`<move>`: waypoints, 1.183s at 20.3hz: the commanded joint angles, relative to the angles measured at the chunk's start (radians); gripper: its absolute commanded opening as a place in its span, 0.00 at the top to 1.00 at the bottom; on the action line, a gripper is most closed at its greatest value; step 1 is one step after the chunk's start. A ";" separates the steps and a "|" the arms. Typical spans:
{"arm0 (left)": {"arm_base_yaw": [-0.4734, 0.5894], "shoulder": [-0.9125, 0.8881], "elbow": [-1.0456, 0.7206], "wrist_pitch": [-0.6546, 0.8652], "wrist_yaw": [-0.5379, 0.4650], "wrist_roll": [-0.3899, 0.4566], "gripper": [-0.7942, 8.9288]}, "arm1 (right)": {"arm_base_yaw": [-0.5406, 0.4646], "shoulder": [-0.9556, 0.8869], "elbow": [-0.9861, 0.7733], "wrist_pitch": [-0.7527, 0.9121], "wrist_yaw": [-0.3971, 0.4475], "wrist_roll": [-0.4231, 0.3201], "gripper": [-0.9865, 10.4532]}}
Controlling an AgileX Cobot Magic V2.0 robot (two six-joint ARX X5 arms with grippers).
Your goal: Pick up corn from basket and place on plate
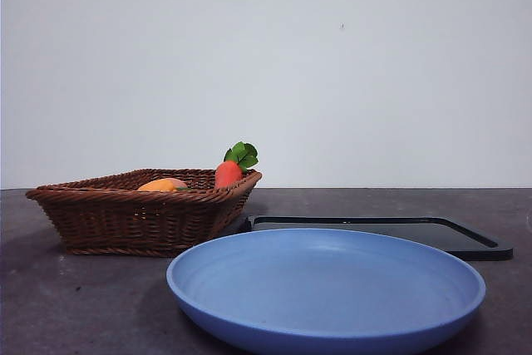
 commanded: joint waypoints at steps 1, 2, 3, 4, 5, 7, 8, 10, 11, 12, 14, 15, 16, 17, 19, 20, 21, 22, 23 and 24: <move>0.002 0.067 0.073 -0.071 0.053 0.126 0.91 | 0.016 0.082 0.080 -0.108 -0.050 -0.109 0.91; 0.002 0.085 0.092 -0.098 0.067 0.146 0.91 | 0.023 0.105 0.101 -0.141 -0.058 -0.124 0.91; 0.001 0.103 0.108 -0.121 0.076 0.163 0.91 | 0.031 0.127 0.119 -0.172 -0.063 -0.138 0.91; 0.000 0.122 0.125 -0.149 0.083 0.181 0.91 | 0.043 0.153 0.139 -0.211 -0.067 -0.156 0.91; 0.000 0.135 0.135 -0.168 0.088 0.193 0.91 | 0.052 0.171 0.152 -0.239 -0.072 -0.171 0.91; 0.000 0.161 0.149 -0.201 0.100 0.204 0.91 | 0.078 0.213 0.175 -0.304 -0.074 -0.201 0.91; 0.000 0.169 0.150 -0.212 0.101 0.206 0.91 | 0.092 0.231 0.177 -0.322 -0.074 -0.209 0.91; 0.000 0.181 0.150 -0.219 0.102 0.205 0.91 | 0.115 0.256 0.177 -0.341 -0.074 -0.220 0.91; 0.000 0.184 0.150 -0.218 0.103 0.205 0.91 | 0.123 0.264 0.177 -0.340 -0.074 -0.220 0.91; 0.000 0.184 0.150 -0.218 0.103 0.204 0.90 | 0.128 0.270 0.177 -0.335 -0.074 -0.219 0.91; 0.000 0.184 0.150 -0.218 0.103 0.204 0.78 | 0.134 0.280 0.177 -0.334 -0.074 -0.206 0.79; 0.000 0.184 0.150 -0.217 0.103 0.200 0.66 | 0.135 0.286 0.177 -0.334 -0.074 -0.192 0.69; 0.000 0.184 0.150 -0.217 0.103 0.200 0.55 | 0.135 0.295 0.177 -0.332 -0.075 -0.182 0.61; 0.000 0.184 0.150 -0.218 0.103 0.200 0.49 | 0.137 0.307 0.177 -0.330 -0.078 -0.174 0.60; 0.000 0.184 0.150 -0.219 0.103 0.200 0.49 | 0.154 0.340 0.177 -0.322 -0.078 -0.163 0.60; 0.000 0.184 0.150 -0.219 0.103 0.200 0.49 | 0.169 0.364 0.177 -0.313 -0.078 -0.159 0.60; 0.000 0.184 0.150 -0.219 0.103 0.200 0.49 | 0.185 0.391 0.177 -0.299 -0.077 -0.158 0.60; 0.000 0.184 0.150 -0.219 0.103 0.199 0.49 | 0.204 0.422 0.177 -0.283 -0.077 -0.155 0.60; 0.000 0.184 0.150 -0.219 0.103 0.196 0.49 | 0.223 0.460 0.177 -0.264 -0.077 -0.151 0.60; 0.000 0.184 0.150 -0.219 0.103 0.196 0.49 | 0.242 0.503 0.177 -0.240 -0.077 -0.140 0.60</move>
